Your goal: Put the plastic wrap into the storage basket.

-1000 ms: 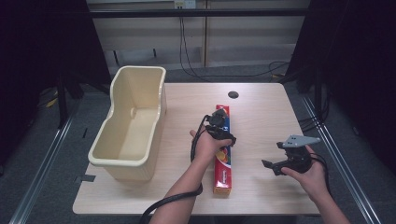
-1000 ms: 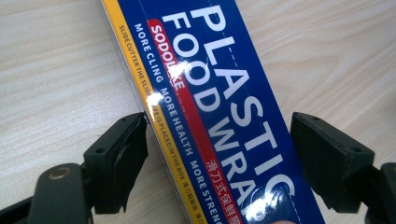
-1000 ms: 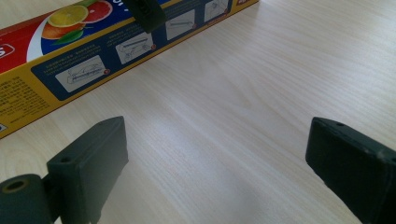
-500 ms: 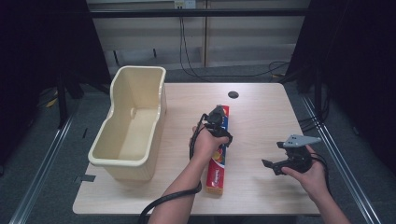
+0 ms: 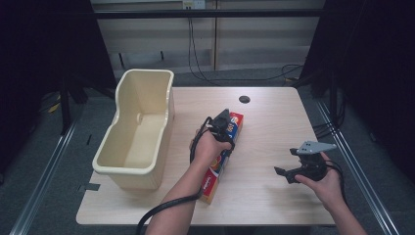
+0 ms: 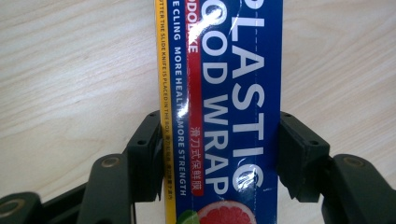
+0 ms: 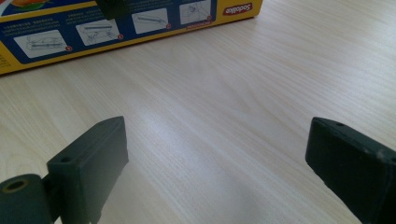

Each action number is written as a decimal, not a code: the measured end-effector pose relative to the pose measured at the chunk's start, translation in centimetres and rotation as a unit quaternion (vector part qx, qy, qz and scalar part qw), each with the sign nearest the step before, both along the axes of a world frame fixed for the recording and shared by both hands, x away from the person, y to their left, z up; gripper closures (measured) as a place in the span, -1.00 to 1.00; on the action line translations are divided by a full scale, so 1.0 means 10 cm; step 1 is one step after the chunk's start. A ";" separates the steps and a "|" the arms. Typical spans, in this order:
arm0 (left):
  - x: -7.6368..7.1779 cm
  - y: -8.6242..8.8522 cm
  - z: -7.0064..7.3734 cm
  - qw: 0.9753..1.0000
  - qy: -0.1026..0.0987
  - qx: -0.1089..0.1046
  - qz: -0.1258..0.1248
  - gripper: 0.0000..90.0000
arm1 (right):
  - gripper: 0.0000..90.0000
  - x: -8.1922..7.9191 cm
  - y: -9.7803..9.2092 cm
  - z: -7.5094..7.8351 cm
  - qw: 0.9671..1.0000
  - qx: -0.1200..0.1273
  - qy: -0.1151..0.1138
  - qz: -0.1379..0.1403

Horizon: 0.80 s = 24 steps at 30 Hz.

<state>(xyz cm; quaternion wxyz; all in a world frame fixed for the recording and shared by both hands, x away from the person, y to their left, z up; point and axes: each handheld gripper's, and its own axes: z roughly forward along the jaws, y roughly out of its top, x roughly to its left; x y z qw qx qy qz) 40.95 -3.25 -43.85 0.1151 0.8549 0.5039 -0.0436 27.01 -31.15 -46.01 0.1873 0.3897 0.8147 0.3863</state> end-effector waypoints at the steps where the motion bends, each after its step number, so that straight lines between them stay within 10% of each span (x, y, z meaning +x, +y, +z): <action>1: 0.00 0.00 0.00 1.000 0.000 0.000 0.000 -0.08 | -0.87 0.00 0.00 0.00 1.000 0.000 0.000 0.000; 24: 0.04 0.24 0.68 1.000 0.023 0.002 -0.005 -0.08 | -0.92 0.00 0.00 0.00 1.000 0.004 -0.002 0.001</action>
